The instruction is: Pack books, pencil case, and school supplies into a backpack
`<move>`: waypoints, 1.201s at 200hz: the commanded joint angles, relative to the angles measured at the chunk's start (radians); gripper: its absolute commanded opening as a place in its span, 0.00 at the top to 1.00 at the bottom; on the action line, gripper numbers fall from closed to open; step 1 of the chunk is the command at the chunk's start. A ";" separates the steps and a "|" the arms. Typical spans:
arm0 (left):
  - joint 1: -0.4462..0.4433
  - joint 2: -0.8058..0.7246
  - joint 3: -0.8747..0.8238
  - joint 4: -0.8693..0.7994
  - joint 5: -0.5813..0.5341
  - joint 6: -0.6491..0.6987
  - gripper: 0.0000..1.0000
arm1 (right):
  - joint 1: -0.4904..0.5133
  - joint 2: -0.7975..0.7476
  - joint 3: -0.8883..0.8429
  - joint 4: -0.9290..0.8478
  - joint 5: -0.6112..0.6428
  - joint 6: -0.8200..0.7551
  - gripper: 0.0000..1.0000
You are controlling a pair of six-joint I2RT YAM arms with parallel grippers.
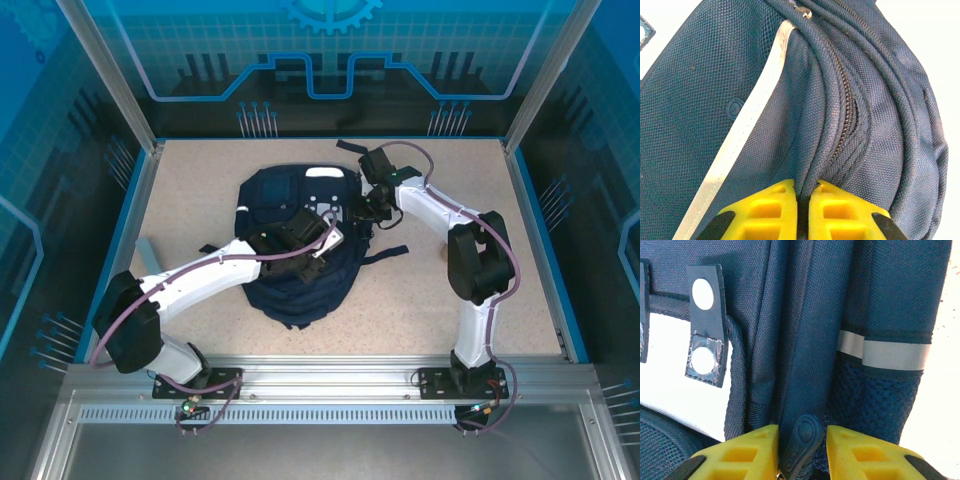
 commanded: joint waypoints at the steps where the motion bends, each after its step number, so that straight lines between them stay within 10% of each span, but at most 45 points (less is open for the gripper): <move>1: -0.002 -0.024 0.005 0.005 0.019 -0.040 0.91 | -0.004 -0.016 0.034 -0.072 0.054 -0.008 0.72; 115: -0.001 0.009 0.005 0.023 -0.055 -0.104 0.92 | -0.002 -0.165 -0.099 0.073 -0.079 -0.053 1.00; 175: 0.009 0.058 0.066 0.031 -0.056 -0.189 0.93 | -0.008 -0.368 -0.404 0.348 -0.374 0.002 1.00; 240: 0.028 0.041 0.091 0.083 0.019 -0.255 0.94 | -0.006 -0.469 -0.552 0.376 -0.361 0.003 1.00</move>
